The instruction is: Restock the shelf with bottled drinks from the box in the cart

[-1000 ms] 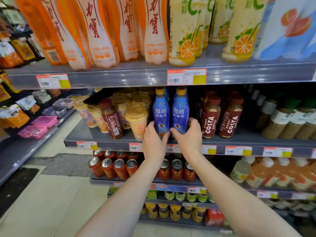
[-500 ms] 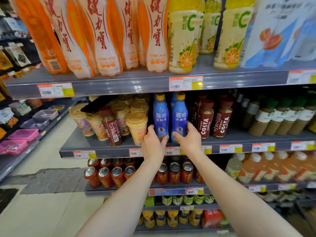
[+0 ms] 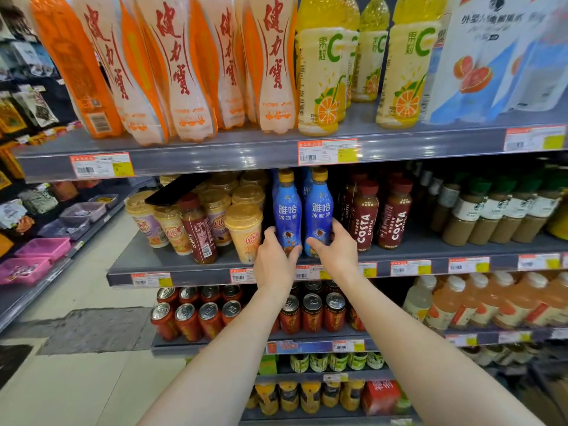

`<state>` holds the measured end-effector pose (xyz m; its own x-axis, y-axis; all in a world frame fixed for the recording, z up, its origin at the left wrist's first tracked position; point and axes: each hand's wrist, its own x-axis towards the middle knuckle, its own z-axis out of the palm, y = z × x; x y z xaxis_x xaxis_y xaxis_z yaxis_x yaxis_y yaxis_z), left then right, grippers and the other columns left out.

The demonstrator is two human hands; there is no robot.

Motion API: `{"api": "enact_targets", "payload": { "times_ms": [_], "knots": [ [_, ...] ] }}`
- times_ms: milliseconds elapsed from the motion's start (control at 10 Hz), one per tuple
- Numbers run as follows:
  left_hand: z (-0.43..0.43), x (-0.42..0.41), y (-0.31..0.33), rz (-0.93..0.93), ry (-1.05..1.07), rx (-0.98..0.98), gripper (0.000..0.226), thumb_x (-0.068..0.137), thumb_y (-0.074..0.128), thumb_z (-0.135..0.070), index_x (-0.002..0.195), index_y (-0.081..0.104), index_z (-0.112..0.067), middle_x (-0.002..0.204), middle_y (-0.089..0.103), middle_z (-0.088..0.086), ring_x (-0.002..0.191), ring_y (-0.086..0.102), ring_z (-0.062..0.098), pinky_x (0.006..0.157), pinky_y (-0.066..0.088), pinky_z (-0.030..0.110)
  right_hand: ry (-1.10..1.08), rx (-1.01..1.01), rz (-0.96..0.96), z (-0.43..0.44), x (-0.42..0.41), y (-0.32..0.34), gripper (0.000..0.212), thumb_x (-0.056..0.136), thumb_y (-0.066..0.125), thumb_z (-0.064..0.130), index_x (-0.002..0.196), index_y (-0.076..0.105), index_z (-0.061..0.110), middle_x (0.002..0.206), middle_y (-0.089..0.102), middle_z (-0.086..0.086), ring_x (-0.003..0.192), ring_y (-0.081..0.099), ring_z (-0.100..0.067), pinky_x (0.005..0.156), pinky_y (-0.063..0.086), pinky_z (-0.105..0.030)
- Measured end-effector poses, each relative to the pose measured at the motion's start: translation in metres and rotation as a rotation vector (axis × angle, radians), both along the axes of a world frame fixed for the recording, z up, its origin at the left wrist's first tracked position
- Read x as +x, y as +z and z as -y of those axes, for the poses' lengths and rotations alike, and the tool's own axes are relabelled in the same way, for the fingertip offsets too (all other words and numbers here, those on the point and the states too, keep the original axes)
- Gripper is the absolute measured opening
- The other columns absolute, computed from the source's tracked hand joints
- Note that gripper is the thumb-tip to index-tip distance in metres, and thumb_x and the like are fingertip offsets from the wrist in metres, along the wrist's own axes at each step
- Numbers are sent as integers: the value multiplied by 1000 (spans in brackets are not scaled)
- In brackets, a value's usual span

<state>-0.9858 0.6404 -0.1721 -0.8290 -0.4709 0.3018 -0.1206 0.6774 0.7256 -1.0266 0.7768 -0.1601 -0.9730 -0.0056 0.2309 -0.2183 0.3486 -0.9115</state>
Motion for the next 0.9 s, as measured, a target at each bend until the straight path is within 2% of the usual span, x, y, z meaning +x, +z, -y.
{"api": "enact_targets", "payload": {
  "times_ms": [200, 300, 500, 700, 800, 900],
  "knots": [
    [-1, -2, -3, -21, -3, 9, 66, 87, 78, -39, 135, 36, -25, 117, 68, 1, 103, 67, 21, 78, 60, 42, -8, 19, 3, -1, 0, 1, 53, 87, 80, 21, 134, 56, 25, 108, 63, 17, 86, 57, 13, 70, 40, 0],
    [-3, -2, -4, -32, -10, 40, 66, 88, 78, -36, 137, 35, -24, 120, 66, 2, 107, 66, 21, 83, 59, 42, -6, 28, 1, -1, 0, 2, 54, 86, 81, 22, 134, 56, 25, 107, 63, 17, 88, 59, 8, 78, 48, -10],
    [-5, -3, -7, -61, -4, 95, 68, 88, 78, -32, 140, 35, -24, 126, 64, 3, 114, 63, 23, 89, 58, 47, 1, 24, 13, 0, 2, 4, 56, 86, 81, 23, 136, 55, 24, 111, 65, 14, 96, 63, -1, 74, 43, -9],
    [-5, -3, -6, -78, -12, 115, 67, 88, 79, -29, 141, 39, -21, 128, 64, 2, 116, 62, 21, 92, 57, 44, -1, 37, 36, -1, 4, 9, 56, 86, 81, 22, 136, 55, 23, 110, 65, 11, 94, 62, -4, 69, 40, -6],
    [0, -3, -5, -62, -48, 168, 69, 86, 81, -27, 142, 40, -18, 130, 63, 3, 117, 62, 21, 95, 56, 44, 3, 34, 41, -1, 4, 7, 59, 86, 81, 23, 138, 53, 22, 111, 66, 10, 96, 63, -6, 76, 47, -15],
    [2, 3, 2, -39, -72, 222, 77, 85, 83, -27, 146, 38, -13, 135, 60, 6, 122, 61, 22, 100, 54, 41, -2, 52, 58, 1, 6, 11, 64, 86, 81, 26, 141, 50, 20, 119, 69, 3, 105, 67, -15, 89, 53, -29]
  ]
}}
